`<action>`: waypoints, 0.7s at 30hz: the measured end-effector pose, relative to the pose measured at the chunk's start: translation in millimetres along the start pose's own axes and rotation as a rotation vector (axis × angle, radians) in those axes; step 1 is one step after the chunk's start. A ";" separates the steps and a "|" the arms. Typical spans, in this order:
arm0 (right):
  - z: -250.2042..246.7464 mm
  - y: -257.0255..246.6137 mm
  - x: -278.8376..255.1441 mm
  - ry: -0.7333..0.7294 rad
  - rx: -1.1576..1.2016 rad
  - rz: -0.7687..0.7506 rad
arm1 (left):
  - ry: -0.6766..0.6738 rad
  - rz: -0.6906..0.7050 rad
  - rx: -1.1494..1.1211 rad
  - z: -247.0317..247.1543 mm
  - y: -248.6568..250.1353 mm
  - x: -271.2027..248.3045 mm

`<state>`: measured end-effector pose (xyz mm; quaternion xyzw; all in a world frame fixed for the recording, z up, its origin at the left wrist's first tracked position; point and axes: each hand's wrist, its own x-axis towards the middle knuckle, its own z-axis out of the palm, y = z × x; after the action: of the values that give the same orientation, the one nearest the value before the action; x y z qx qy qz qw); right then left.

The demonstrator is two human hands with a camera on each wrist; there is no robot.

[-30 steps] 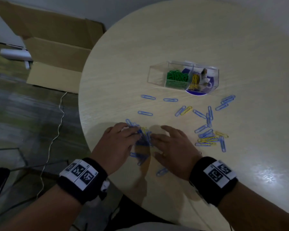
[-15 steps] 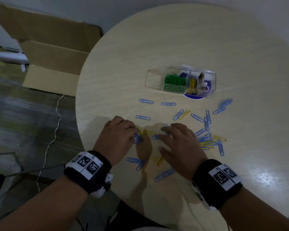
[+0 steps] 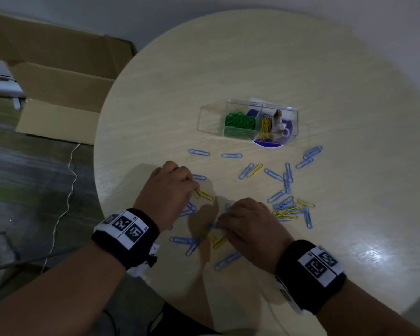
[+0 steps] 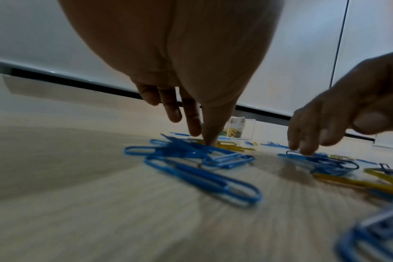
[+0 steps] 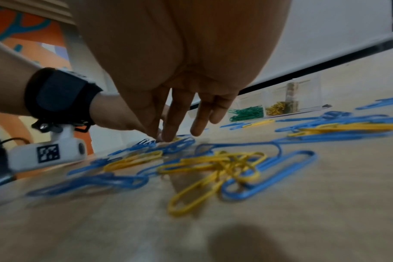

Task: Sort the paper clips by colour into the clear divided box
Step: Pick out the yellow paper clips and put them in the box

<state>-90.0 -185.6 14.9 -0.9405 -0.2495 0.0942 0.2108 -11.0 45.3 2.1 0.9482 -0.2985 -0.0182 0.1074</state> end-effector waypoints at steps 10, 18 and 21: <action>-46.6 91.3 44.9 0.147 -0.083 0.450 | -0.052 -0.012 -0.176 -10.7 10.4 12.5; -37.9 105.5 63.6 -0.098 -0.197 0.519 | -0.219 -0.051 -0.085 -7.2 21.2 21.5; -45.8 93.5 58.1 -0.106 -0.083 0.516 | -0.310 -0.084 -0.091 -9.5 22.7 25.4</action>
<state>12.9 -245.6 10.1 -0.9746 -0.0159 0.1836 0.1276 -1.9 14.5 16.9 0.9398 -0.2703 -0.1823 0.1019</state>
